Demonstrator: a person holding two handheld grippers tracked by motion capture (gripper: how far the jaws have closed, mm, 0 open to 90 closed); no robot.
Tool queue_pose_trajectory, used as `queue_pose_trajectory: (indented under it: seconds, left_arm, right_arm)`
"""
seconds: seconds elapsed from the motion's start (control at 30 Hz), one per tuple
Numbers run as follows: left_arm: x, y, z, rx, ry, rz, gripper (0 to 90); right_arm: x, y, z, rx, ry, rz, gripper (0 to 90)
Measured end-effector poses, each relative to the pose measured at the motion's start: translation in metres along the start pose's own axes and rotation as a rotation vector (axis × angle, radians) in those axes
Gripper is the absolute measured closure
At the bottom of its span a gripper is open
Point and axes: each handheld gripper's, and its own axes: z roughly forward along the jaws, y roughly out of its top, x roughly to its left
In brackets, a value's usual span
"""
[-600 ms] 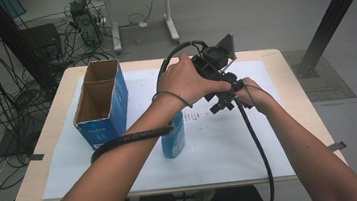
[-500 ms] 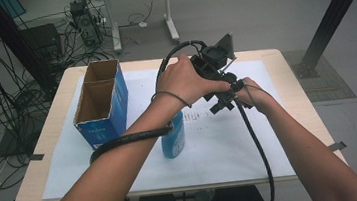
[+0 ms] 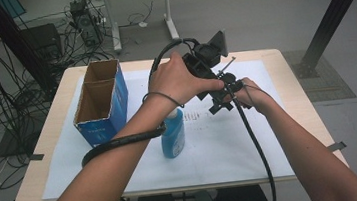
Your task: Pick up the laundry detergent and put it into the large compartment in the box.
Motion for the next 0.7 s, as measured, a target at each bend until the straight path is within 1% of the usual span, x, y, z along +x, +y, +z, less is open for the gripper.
queue_pose_trajectory:
  seconds: [0.1, 0.13, 0.17, 0.23, 0.33, 0.37, 0.43, 0.5, 0.53, 0.6, 0.7]
  left_arm:
    - [0.004, -0.004, -0.006, -0.003, 0.006, -0.017, 9.5]
    - [0.007, -0.007, -0.010, -0.007, 0.018, -0.029, 9.5]
    - [0.007, -0.007, -0.010, -0.007, 0.018, -0.029, 9.5]
    - [0.011, -0.012, -0.015, -0.008, 0.025, -0.044, 9.5]
    - [0.014, -0.016, -0.018, -0.009, 0.029, -0.055, 9.4]
    - [0.017, -0.020, -0.020, -0.015, 0.038, -0.069, 9.4]
    - [0.018, -0.022, -0.021, -0.015, 0.040, -0.073, 9.0]
    - [0.021, -0.026, -0.023, -0.016, 0.049, -0.085, 9.0]
    - [0.022, -0.027, -0.024, -0.013, 0.055, -0.089, 9.0]
    - [0.026, -0.033, -0.027, -0.009, 0.066, -0.113, 9.0]
    - [0.028, -0.036, -0.028, -0.005, 0.075, -0.123, 9.0]
  right_arm:
    - [-0.001, -0.001, 0.000, -0.003, 0.000, 0.005, 7.4]
    - [0.000, -0.001, 0.000, -0.001, 0.001, 0.007, 7.4]
    - [0.000, -0.001, 0.000, -0.001, 0.001, 0.007, 7.4]
    - [-0.001, -0.002, 0.000, -0.002, 0.003, 0.004, 7.4]
    - [0.000, -0.001, -0.001, 0.000, 0.002, 0.003, 7.4]
    - [0.001, -0.001, 0.000, 0.003, 0.002, 0.000, 7.4]
    - [0.001, -0.001, 0.001, 0.007, 0.004, 0.003, 7.4]
    - [0.002, 0.000, 0.001, 0.007, 0.006, 0.002, 7.4]
    - [0.002, 0.000, 0.002, 0.005, 0.004, -0.007, 7.4]
    - [0.003, 0.000, 0.002, 0.008, 0.003, -0.003, 7.4]
    - [0.003, 0.000, 0.002, 0.011, 0.003, -0.003, 7.4]
